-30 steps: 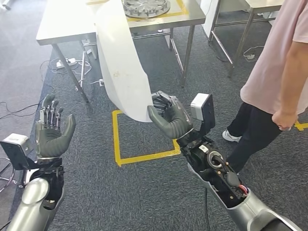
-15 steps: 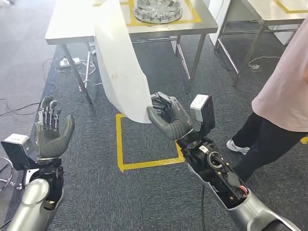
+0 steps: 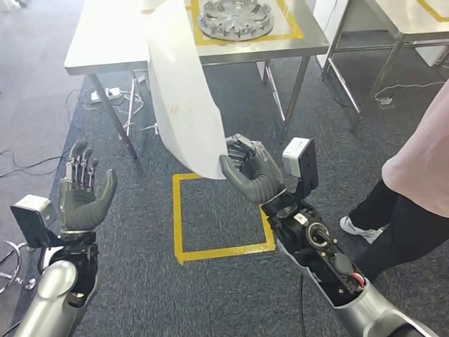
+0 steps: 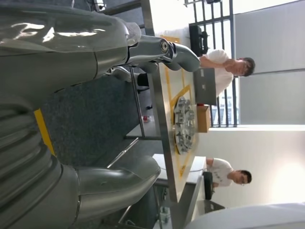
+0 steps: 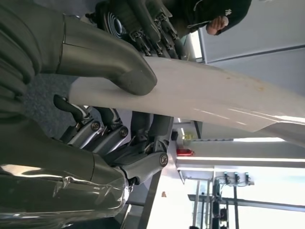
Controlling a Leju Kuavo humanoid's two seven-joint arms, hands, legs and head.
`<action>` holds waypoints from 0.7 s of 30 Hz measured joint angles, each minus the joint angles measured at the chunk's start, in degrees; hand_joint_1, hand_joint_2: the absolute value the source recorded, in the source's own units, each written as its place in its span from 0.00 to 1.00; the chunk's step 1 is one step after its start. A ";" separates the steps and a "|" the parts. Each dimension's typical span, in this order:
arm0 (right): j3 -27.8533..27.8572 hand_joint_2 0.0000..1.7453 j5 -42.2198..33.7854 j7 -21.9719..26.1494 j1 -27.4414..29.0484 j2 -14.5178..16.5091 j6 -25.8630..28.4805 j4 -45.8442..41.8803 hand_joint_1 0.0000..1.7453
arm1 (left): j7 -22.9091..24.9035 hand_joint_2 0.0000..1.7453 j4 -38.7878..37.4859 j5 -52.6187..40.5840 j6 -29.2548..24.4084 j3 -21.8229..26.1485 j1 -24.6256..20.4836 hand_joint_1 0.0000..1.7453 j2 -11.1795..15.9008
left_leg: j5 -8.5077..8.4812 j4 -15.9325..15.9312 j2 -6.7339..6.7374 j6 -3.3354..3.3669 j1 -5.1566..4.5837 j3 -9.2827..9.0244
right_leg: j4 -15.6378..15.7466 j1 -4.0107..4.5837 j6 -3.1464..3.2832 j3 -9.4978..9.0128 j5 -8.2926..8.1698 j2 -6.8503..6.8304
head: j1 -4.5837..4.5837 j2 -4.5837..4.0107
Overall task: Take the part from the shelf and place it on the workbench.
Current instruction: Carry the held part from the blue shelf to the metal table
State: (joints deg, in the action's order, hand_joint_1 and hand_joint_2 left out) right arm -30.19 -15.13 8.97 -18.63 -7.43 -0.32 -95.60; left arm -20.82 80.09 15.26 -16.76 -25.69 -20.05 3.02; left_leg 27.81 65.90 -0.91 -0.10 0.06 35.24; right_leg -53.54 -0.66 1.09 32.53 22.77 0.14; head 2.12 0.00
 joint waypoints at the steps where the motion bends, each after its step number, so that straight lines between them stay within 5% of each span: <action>1: -0.03 1.00 0.00 -0.02 0.03 0.00 -0.02 0.02 1.00 | -0.01 1.00 0.01 0.01 0.00 -0.01 0.07 0.00 0.01 | 1.25 3.53 0.13 -0.29 0.20 3.02 | 0.07 -0.08 0.06 -0.66 0.61 -0.03 | -0.19 0.00; 3: -0.08 1.00 0.00 -0.05 0.10 0.00 -0.03 0.03 1.00 | -0.01 1.00 0.01 0.02 0.00 -0.01 0.23 0.00 0.04 | 3.96 6.04 0.34 -0.85 0.57 7.15 | 0.07 -0.30 -0.08 -2.27 1.99 0.03 | -0.41 0.00; 4: -0.09 1.00 0.00 -0.04 0.11 0.00 -0.03 0.04 1.00 | -0.01 1.00 0.01 0.02 0.00 -0.02 0.25 0.00 0.06 | 3.98 4.64 0.42 -1.04 0.71 7.84 | 0.07 -0.44 -0.24 -3.28 2.78 0.08 | -0.54 0.00; 5: -0.09 1.00 0.00 -0.04 0.11 0.00 -0.03 0.04 1.00 | -0.01 1.00 0.01 0.02 0.00 -0.02 0.25 0.00 0.09 | 2.39 1.60 0.51 -1.19 0.82 7.65 | 0.08 -0.60 -0.46 -4.39 3.63 0.11 | -0.70 0.00; 8: -0.13 1.00 0.00 -0.03 0.05 0.00 -0.03 0.08 1.00 | 0.02 1.00 -0.02 0.02 0.04 -0.03 0.21 0.00 0.17 | -7.64 -9.57 1.13 -1.01 0.82 5.34 | 0.04 -0.71 -1.44 -6.75 6.32 0.20 | -1.58 -0.01; 9: -0.14 1.00 0.00 -0.05 0.01 0.00 -0.03 0.08 1.00 | 0.02 1.00 -0.01 0.01 0.08 -0.04 0.18 0.00 0.17 | -9.52 -11.19 1.28 -0.70 0.70 4.93 | 0.20 -0.61 -1.84 -7.23 6.98 0.22 | -1.75 -0.01; 12: -0.09 1.00 0.00 -0.07 -0.11 0.00 -0.02 0.04 1.00 | -0.04 1.00 0.07 -0.07 0.28 -0.08 -0.08 0.00 0.15 | -9.24 -11.62 1.16 0.80 0.52 3.72 | -0.67 -0.67 -2.94 -8.29 7.18 0.14 | -1.48 -0.01; 15: -0.04 1.00 0.00 -0.04 -0.13 0.00 -0.01 0.04 1.00 | -0.07 1.00 0.08 -0.11 0.42 -0.08 -0.25 0.00 0.11 | -7.85 -11.70 0.85 2.11 0.34 1.70 | -9.13 -0.87 -3.18 -3.79 7.89 0.05 | -0.73 -0.01; 18: -0.05 1.00 0.00 -0.06 0.07 0.00 -0.01 0.07 1.00 | -0.08 1.00 0.07 -0.17 0.47 -0.08 -0.11 0.00 0.10 | -5.68 -11.69 0.57 2.55 -0.12 -0.70 | -16.80 -0.49 -3.14 3.12 13.63 0.06 | 0.17 0.00; 19: -0.04 1.00 0.00 -0.06 0.11 -0.01 -0.01 0.09 1.00 | -0.08 1.00 0.06 -0.19 0.48 -0.08 -0.07 0.00 0.10 | -4.84 -11.69 0.46 2.64 -0.33 -1.82 | -16.32 -0.36 -2.95 4.19 14.83 0.06 | 0.48 0.00; 20: -0.03 1.00 0.00 -0.06 0.11 -0.01 -0.01 0.11 1.00 | -0.08 1.00 0.06 -0.21 0.49 -0.08 -0.07 0.00 0.10 | -3.98 -11.69 0.37 2.71 -0.54 -3.02 | -14.26 -0.17 -2.62 4.55 14.34 0.07 | 0.78 0.00; 21: -0.02 1.00 0.00 -0.06 0.11 -0.01 -0.01 0.13 1.00 | -0.08 1.00 0.06 -0.23 0.50 -0.08 -0.07 0.00 0.09 | -3.09 -11.72 0.31 2.77 -0.75 -4.24 | -11.03 0.06 -2.08 4.49 11.61 0.10 | 1.09 0.00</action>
State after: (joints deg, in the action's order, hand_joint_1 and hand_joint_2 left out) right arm -30.21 -15.12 8.92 -18.52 -7.44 -0.33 -95.47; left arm -20.90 80.15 15.03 -16.26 -25.77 -20.12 3.11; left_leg 24.73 54.19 -0.60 2.67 -0.69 31.00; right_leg -64.57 -0.60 -0.99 37.02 34.38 0.24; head 3.21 0.00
